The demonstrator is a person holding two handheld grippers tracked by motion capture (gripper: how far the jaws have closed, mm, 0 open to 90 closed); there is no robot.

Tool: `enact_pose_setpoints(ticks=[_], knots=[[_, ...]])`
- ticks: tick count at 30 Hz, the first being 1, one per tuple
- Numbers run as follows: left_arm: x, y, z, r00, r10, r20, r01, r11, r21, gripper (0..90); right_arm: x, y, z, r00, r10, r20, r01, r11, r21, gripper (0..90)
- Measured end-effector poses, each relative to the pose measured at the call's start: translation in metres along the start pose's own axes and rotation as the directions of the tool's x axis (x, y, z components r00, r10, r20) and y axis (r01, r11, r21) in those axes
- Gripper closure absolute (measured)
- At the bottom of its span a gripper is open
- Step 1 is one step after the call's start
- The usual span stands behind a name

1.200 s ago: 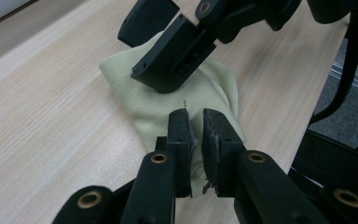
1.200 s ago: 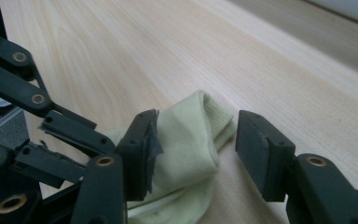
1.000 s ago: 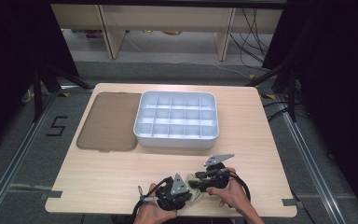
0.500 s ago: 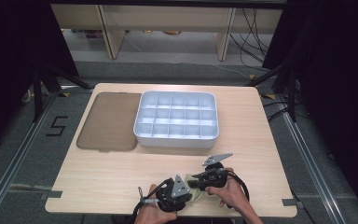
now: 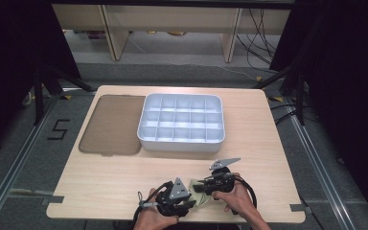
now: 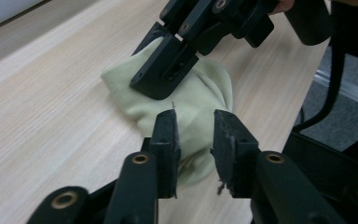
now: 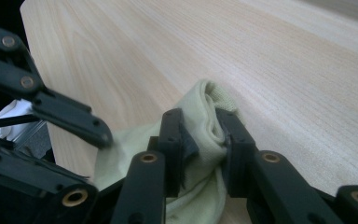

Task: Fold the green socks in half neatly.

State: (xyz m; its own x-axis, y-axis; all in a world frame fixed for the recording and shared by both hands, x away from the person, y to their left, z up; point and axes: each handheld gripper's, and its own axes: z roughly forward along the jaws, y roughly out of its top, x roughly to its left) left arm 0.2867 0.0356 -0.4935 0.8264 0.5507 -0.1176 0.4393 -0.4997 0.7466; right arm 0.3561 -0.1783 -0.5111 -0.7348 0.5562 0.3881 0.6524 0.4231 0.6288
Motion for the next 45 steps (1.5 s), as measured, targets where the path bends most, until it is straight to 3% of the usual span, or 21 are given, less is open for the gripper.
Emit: enact_pose_setpoints(ticks=[2, 4, 7, 13, 15, 19, 23, 26, 28, 30, 32, 33, 34, 35, 36, 37, 39, 40, 42, 44, 45], knots=[[0.002, -0.001, -0.003, 0.9999, 0.001, 0.010, -0.001, 1.0000, -0.002, 62.3, 0.001, 0.000, 0.000, 1.0000, -0.006, -0.005, 0.006, 1.000, -0.004, 74.0], [0.008, -0.007, -0.014, 0.9985, -0.054, 0.001, 0.054, 0.9983, -0.019, 58.9, 0.002, 0.001, -0.001, 0.9999, -0.012, 0.005, 0.012, 1.000, -0.003, 74.1], [0.014, -0.011, -0.022, 0.9982, -0.059, -0.007, 0.059, 0.9980, -0.021, 52.9, 0.003, 0.001, -0.001, 0.9998, -0.021, 0.007, 0.021, 1.000, -0.007, 74.2], [0.031, -0.031, -0.043, 0.9892, -0.141, -0.042, 0.139, 0.9896, -0.037, 46.9, 0.012, 0.003, -0.006, 0.9991, -0.042, 0.004, 0.042, 0.999, -0.023, 74.6], [0.032, -0.034, -0.045, 0.9839, -0.175, -0.038, 0.172, 0.9835, -0.054, 45.5, 0.011, 0.005, -0.007, 0.9971, -0.070, -0.030, 0.068, 0.997, -0.037, 74.7], [0.036, -0.038, -0.048, 0.9872, -0.155, -0.039, 0.154, 0.9877, -0.027, 38.9, 0.016, 0.007, -0.011, 0.9943, -0.104, -0.025, 0.102, 0.992, -0.072, 74.7], [0.037, -0.041, -0.051, 0.9847, -0.164, -0.060, 0.163, 0.9865, -0.010, 34.3, 0.021, 0.012, -0.024, 0.9915, -0.130, -0.001, 0.129, 0.984, -0.121, 74.7], [0.039, -0.042, -0.053, 0.9797, -0.187, -0.073, 0.186, 0.9824, -0.022, 31.6, 0.019, 0.016, -0.034, 0.9872, -0.157, 0.029, 0.159, 0.973, -0.166, 74.7], [0.039, -0.044, -0.055, 0.9702, -0.224, -0.092, 0.220, 0.9740, -0.055, 31.6, 0.018, 0.017, -0.039, 0.9866, -0.157, 0.045, 0.163, 0.968, -0.189, 74.7], [0.043, -0.045, -0.058, 0.9691, -0.223, -0.105, 0.218, 0.9744, -0.056, 29.9, 0.016, 0.018, -0.044, 0.9851, -0.156, 0.072, 0.168, 0.964, -0.204, 74.7], [0.043, -0.046, -0.060, 0.9621, -0.244, -0.122, 0.237, 0.9691, -0.068, 28.6, 0.017, 0.017, -0.048, 0.9870, -0.126, 0.099, 0.144, 0.970, -0.198, 74.7], [0.045, -0.047, -0.062, 0.9645, -0.234, -0.122, 0.229, 0.9718, -0.056, 27.5, 0.014, 0.018, -0.048, 0.9842, -0.147, 0.099, 0.165, 0.963, -0.215, 74.7], [0.045, -0.048, -0.062, 0.9638, -0.236, -0.124, 0.231, 0.9715, -0.056, 26.3, 0.014, 0.018, -0.050, 0.9877, -0.122, 0.098, 0.140, 0.968, -0.206, 74.7], [0.046, -0.049, -0.062, 0.9635, -0.235, -0.129, 0.229, 0.9717, -0.058, 26.0, 0.010, 0.019, -0.050, 0.9780, -0.166, 0.127, 0.191, 0.957, -0.218, 74.7], [0.046, -0.050, -0.063, 0.9600, -0.245, -0.136, 0.240, 0.9695, -0.049, 26.0, 0.010, 0.019, -0.050, 0.9835, -0.151, 0.100, 0.170, 0.961, -0.218, 74.7], [0.047, -0.051, -0.064, 0.9639, -0.226, -0.141, 0.223, 0.9741, -0.038, 26.2, 0.012, 0.018, -0.051, 0.9867, -0.122, 0.108, 0.143, 0.966, -0.217, 74.7], [0.048, -0.052, -0.063, 0.9609, -0.237, -0.143, 0.233, 0.9714, -0.047, 26.8, 0.011, 0.018, -0.052, 0.9843, -0.123, 0.126, 0.147, 0.967, -0.208, 74.7], [0.050, -0.054, -0.064, 0.9585, -0.240, -0.155, 0.236, 0.9709, -0.044, 25.9, 0.007, 0.019, -0.052, 0.9774, -0.159, 0.139, 0.187, 0.957, -0.220, 74.7], [0.052, -0.055, -0.066, 0.9617, -0.220, -0.163, 0.219, 0.9754, -0.024, 25.4, 0.007, 0.018, -0.052, 0.9809, -0.145, 0.130, 0.171, 0.960, -0.220, 74.7], [0.054, -0.056, -0.067, 0.9604, -0.215, -0.178, 0.215, 0.9765, -0.020, 24.8, 0.004, 0.019, -0.056, 0.9748, -0.154, 0.162, 0.188, 0.957, -0.221, 74.7], [0.055, -0.057, -0.069, 0.9617, -0.205, -0.183, 0.206, 0.9784, -0.009, 24.5, 0.003, 0.019, -0.056, 0.9794, -0.134, 0.151, 0.165, 0.962, -0.218, 74.7]])
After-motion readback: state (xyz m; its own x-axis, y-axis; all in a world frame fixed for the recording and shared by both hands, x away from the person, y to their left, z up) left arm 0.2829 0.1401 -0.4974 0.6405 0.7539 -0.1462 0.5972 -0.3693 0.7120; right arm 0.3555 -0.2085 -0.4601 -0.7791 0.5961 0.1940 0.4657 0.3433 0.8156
